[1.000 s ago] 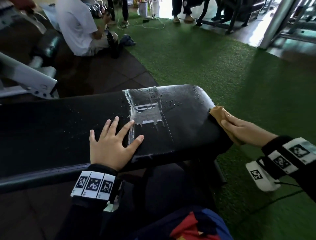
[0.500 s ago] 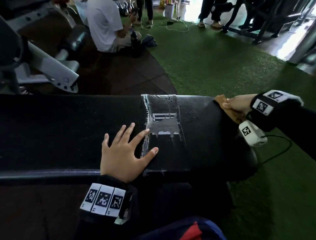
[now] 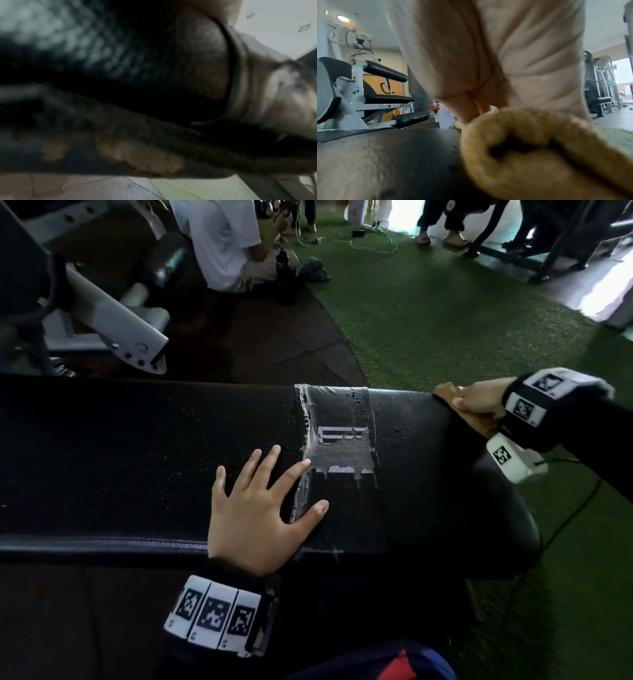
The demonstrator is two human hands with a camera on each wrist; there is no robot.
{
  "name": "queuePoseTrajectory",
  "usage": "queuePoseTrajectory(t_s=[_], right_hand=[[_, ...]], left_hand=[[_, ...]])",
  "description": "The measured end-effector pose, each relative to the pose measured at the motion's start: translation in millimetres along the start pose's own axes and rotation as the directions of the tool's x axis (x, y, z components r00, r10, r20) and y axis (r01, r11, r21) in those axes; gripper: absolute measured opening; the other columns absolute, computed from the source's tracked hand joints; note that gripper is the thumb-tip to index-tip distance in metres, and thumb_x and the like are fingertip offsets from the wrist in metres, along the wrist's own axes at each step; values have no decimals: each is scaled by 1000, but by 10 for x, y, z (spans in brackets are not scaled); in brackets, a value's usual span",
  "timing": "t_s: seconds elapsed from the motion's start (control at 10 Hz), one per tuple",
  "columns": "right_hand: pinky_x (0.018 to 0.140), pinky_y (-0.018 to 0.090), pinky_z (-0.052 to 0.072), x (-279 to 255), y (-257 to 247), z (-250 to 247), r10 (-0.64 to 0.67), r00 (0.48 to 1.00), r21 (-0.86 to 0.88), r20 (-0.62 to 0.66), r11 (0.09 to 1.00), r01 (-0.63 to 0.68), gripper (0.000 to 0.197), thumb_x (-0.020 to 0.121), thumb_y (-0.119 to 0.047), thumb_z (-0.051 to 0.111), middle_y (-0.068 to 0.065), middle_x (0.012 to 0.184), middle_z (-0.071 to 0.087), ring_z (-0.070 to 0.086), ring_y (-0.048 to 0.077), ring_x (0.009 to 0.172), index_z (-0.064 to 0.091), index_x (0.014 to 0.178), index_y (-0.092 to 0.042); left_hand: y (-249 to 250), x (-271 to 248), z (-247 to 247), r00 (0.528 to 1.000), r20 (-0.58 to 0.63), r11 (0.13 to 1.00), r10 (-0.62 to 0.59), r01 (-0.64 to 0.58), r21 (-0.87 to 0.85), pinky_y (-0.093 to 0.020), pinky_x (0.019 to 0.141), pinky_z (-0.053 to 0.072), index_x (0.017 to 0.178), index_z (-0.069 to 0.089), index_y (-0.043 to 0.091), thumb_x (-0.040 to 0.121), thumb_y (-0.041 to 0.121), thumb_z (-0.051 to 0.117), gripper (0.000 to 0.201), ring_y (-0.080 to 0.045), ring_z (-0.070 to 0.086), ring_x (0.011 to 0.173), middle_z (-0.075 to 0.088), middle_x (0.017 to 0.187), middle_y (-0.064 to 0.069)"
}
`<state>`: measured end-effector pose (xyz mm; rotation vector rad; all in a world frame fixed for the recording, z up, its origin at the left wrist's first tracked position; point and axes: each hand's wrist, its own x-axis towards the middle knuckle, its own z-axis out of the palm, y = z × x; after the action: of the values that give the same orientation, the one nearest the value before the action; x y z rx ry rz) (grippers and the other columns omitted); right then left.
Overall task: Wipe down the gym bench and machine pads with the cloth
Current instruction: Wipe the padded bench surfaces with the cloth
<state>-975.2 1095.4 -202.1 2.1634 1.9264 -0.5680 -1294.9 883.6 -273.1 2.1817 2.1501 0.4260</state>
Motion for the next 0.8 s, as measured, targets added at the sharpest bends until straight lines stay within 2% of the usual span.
queuePoseTrajectory(t_s=[0.1, 0.2, 0.3, 0.4, 0.5, 0.6, 0.7, 0.8], right_hand=[[110, 32, 24, 23, -381, -36, -126, 990, -143, 60, 981, 133, 50, 103, -23, 28, 14, 152, 28, 31, 27, 136, 17, 148, -6], [113, 29, 9, -93, -746, 62, -293, 941, -183, 170, 929, 322, 56, 103, -22, 27, 10, 158, 1, 8, 25, 145, -3, 150, -14], [117, 35, -4, -314, -825, 258, -446, 859, -221, 251, 838, 499, 58, 103, -28, 27, 6, 157, -14, -11, 24, 144, -6, 150, -21], [114, 41, -9, -566, -515, 433, -584, 756, -183, 297, 742, 645, 56, 102, -31, 29, -11, 154, -18, -19, 11, 141, -3, 147, -36], [113, 35, -12, -669, -56, 405, -607, 735, -112, 302, 743, 659, 56, 100, -30, 36, -21, 152, -15, -18, 3, 140, 1, 137, -53], [115, 16, -7, -549, 208, 269, -598, 771, -29, 217, 786, 618, 59, 98, -16, 42, -10, 154, -2, -9, 5, 141, 5, 138, -38], [97, -3, -8, -288, 183, 127, -485, 859, -35, 165, 867, 496, 59, 98, -6, 37, 0, 156, 0, -6, 2, 135, 2, 145, -14], [102, 7, -2, -89, -96, 28, -389, 912, -55, 130, 916, 398, 56, 100, -8, 35, 6, 157, 4, 1, 10, 141, 6, 147, -6]], left_hand=[[5, -7, -1, 1000, 2, 1000, 1, -1, 14, -51, 116, 0, 140, 19, 57, 76, 86, 6, 71, -9, 4, 146, 17, 158, 11], [12, -19, -8, 1000, -7, 1000, 1, -1, 6, -50, 117, 1, 140, 23, 56, 77, 85, 9, 70, -10, 6, 146, 19, 157, 10], [9, -26, -9, 1000, -11, 1000, 4, -3, 8, -49, 117, 2, 140, 24, 56, 78, 84, 10, 69, -10, 8, 146, 20, 157, 10], [-9, -27, 1, 1000, -5, 1000, 12, -12, 19, -50, 116, 1, 141, 22, 56, 78, 84, 7, 70, -10, 7, 146, 19, 157, 10], [-6, -17, 11, 1000, -5, 1000, 9, -9, 13, -50, 116, -2, 140, 21, 56, 78, 84, 8, 70, -10, 5, 146, 18, 158, 10], [3, -16, 15, 1000, -5, 1000, 8, -8, 10, -50, 116, 0, 139, 23, 55, 78, 84, 9, 69, -10, 6, 146, 19, 157, 10], [2, -16, 17, 1000, -5, 1000, 6, -6, 11, -51, 116, 0, 140, 23, 55, 78, 84, 10, 69, -10, 6, 146, 19, 157, 10], [6, -16, 11, 1000, -6, 1000, 5, -5, 13, -51, 117, 1, 139, 24, 55, 78, 84, 10, 69, -11, 7, 146, 20, 157, 10]])
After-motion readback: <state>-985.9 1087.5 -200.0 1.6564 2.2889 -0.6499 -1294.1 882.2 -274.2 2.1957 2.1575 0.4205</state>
